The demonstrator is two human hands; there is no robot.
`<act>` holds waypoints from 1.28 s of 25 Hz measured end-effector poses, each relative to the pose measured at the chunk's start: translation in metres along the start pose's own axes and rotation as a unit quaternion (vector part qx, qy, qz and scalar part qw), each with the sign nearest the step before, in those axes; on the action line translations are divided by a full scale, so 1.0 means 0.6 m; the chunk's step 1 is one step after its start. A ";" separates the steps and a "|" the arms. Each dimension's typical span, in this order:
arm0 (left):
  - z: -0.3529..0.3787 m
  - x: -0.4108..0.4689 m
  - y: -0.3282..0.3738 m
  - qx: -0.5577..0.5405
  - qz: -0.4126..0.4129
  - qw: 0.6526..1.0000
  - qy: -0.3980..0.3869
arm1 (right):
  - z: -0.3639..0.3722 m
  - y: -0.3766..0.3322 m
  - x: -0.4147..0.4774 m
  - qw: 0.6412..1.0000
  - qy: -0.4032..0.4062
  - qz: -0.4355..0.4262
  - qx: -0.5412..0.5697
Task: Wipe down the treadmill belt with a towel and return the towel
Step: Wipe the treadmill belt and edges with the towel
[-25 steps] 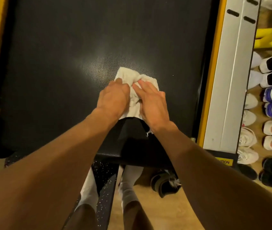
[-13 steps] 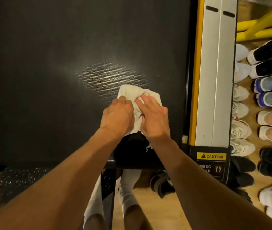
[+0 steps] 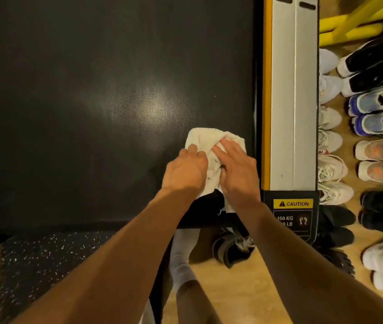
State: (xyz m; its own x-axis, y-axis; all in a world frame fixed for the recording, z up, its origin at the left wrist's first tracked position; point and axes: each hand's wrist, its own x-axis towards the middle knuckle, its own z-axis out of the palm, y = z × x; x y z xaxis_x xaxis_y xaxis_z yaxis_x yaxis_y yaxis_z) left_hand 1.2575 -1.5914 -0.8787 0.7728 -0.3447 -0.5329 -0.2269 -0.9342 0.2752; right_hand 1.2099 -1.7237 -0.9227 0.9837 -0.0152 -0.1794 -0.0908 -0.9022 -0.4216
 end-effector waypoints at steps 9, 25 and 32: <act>0.020 -0.034 -0.015 -0.107 -0.084 0.990 0.036 | -0.015 -0.062 -0.020 0.990 -0.100 0.061 -0.082; 0.036 -0.149 -0.130 -0.140 -0.159 0.977 0.024 | 0.019 -0.178 -0.065 0.959 -0.249 -0.032 -0.129; 0.009 -0.121 -0.214 -0.126 -0.235 0.960 0.089 | 0.069 -0.264 0.000 0.978 -0.184 -0.071 -0.066</act>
State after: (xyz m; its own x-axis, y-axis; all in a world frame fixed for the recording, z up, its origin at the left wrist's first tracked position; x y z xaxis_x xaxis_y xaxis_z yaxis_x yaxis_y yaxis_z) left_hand 1.2278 -1.4468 -0.8797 0.8493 0.1509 -0.5059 0.3039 -0.9233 0.2349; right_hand 1.2179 -1.5631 -0.8929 0.8606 0.2476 -0.4451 0.0870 -0.9325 -0.3507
